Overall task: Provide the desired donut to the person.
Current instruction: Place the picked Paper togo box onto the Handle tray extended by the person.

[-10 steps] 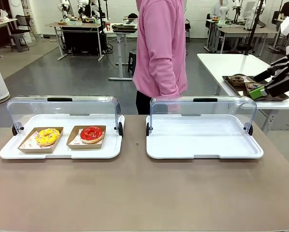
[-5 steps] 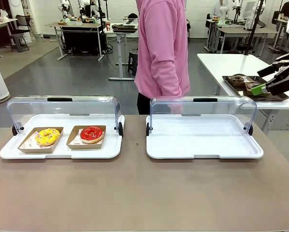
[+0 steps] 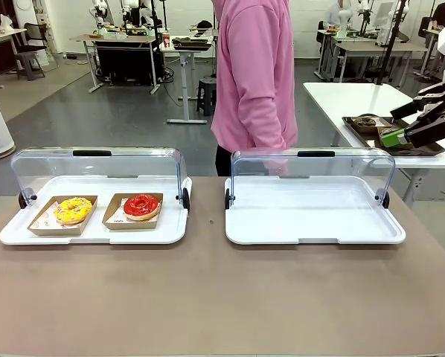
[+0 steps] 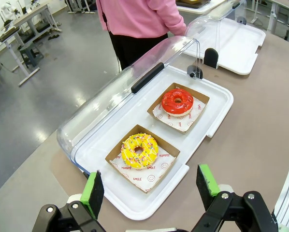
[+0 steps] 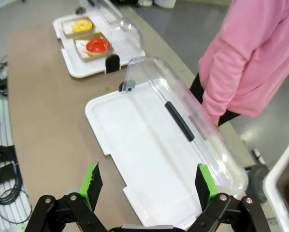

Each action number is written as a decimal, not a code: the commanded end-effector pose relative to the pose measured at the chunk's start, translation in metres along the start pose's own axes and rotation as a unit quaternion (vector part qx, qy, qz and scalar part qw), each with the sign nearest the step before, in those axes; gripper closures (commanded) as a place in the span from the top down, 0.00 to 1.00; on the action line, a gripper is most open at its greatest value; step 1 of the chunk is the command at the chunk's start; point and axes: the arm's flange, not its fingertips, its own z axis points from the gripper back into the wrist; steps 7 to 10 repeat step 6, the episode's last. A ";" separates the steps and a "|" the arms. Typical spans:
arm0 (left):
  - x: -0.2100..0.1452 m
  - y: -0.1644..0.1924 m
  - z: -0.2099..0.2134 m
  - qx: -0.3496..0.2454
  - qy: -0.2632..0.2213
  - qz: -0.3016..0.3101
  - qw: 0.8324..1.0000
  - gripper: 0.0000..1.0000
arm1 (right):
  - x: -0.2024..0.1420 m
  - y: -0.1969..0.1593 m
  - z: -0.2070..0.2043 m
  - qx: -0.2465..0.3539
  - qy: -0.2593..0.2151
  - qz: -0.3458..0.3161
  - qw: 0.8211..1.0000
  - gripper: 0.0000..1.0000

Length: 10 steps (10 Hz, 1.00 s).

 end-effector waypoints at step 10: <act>-0.002 0.002 0.000 -0.001 -0.008 -0.005 1.000 1.00 | 0.001 0.001 0.002 -0.001 0.000 0.005 1.000 1.00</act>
